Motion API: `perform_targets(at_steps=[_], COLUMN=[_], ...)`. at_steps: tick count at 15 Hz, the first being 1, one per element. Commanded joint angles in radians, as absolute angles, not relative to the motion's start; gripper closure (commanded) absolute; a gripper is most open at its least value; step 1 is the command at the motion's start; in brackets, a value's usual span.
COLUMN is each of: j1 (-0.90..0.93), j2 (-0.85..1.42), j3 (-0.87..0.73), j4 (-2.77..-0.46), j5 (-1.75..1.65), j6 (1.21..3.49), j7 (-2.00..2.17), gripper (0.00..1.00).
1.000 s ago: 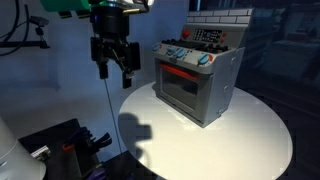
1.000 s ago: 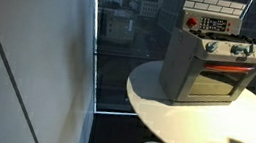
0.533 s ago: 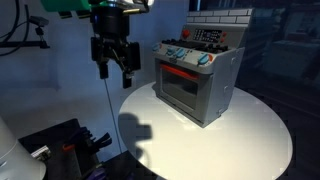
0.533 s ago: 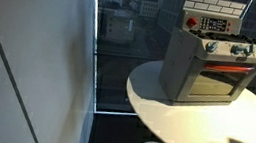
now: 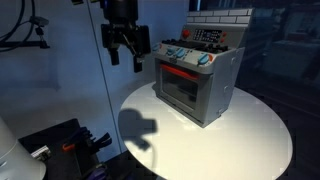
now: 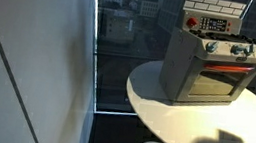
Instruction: Turn the knob on the far right to the right
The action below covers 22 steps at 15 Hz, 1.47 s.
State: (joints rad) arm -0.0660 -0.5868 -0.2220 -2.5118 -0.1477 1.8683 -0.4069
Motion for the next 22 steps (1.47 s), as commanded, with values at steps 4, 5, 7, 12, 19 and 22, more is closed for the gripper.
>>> perform_targets(at_steps=[4, 5, 7, 12, 19, 22], j1=[-0.066, -0.07, -0.075, -0.083, -0.092, -0.093], j2=[-0.446, -0.428, -0.386, -0.308, -0.279, -0.276], j3=[-0.195, -0.192, -0.19, -0.179, -0.162, -0.16], j4=[-2.336, -2.319, -2.288, -2.261, -2.291, -2.29], j5=[-0.074, -0.073, -0.061, -0.022, -0.013, -0.013], j6=[1.915, 1.931, 1.967, 2.091, 2.217, 2.221], j7=[-0.304, -0.284, -0.245, -0.14, -0.078, -0.072], gripper=[0.0, 0.0, 0.0, 0.0, 0.0, 0.0])
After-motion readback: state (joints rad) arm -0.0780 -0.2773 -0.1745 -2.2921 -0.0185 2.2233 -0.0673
